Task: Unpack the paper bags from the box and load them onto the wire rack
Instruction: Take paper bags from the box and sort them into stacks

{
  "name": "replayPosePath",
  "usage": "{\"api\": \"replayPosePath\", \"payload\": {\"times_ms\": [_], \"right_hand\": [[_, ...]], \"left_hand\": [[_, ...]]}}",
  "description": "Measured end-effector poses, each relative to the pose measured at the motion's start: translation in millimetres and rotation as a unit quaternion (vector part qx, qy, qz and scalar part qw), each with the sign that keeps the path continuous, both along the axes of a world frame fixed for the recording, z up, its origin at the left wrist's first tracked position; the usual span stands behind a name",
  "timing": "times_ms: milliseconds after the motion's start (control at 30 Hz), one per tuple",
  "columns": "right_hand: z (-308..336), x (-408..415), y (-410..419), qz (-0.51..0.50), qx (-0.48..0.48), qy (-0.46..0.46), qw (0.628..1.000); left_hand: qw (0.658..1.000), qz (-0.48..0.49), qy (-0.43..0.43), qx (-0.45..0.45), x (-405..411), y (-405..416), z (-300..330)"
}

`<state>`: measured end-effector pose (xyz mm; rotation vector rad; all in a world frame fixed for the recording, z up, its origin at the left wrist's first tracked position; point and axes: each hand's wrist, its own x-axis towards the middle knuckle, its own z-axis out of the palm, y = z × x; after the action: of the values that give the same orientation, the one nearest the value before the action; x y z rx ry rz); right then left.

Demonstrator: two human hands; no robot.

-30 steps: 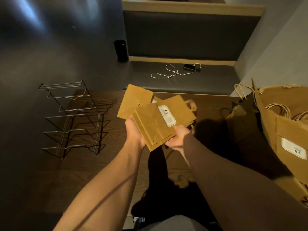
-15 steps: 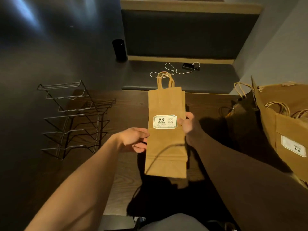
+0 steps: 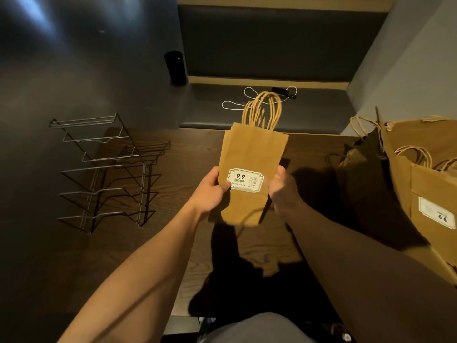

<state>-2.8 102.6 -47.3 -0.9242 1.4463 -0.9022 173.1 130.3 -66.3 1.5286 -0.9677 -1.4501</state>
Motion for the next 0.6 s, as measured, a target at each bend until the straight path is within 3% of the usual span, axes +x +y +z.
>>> {"api": "replayPosePath", "payload": {"times_ms": [133, 367, 467, 600], "right_hand": [[-7, 6, -4, -0.030, 0.017, 0.111, 0.993], [-21, 13, 2, 0.068, 0.080, 0.134, 0.985], [-21, 10, 3, 0.043, 0.037, 0.127, 0.990], [-19, 2, 3, 0.018, 0.062, 0.116, 0.991]], "left_hand": [[0.996, -0.032, -0.085, -0.019, 0, -2, -15], [0.987, 0.036, -0.146, 0.058, -10, 7, -46], [0.979, 0.017, -0.197, 0.049, -7, 5, -43], [0.980, -0.029, -0.187, 0.056, -13, 4, -35]]}}
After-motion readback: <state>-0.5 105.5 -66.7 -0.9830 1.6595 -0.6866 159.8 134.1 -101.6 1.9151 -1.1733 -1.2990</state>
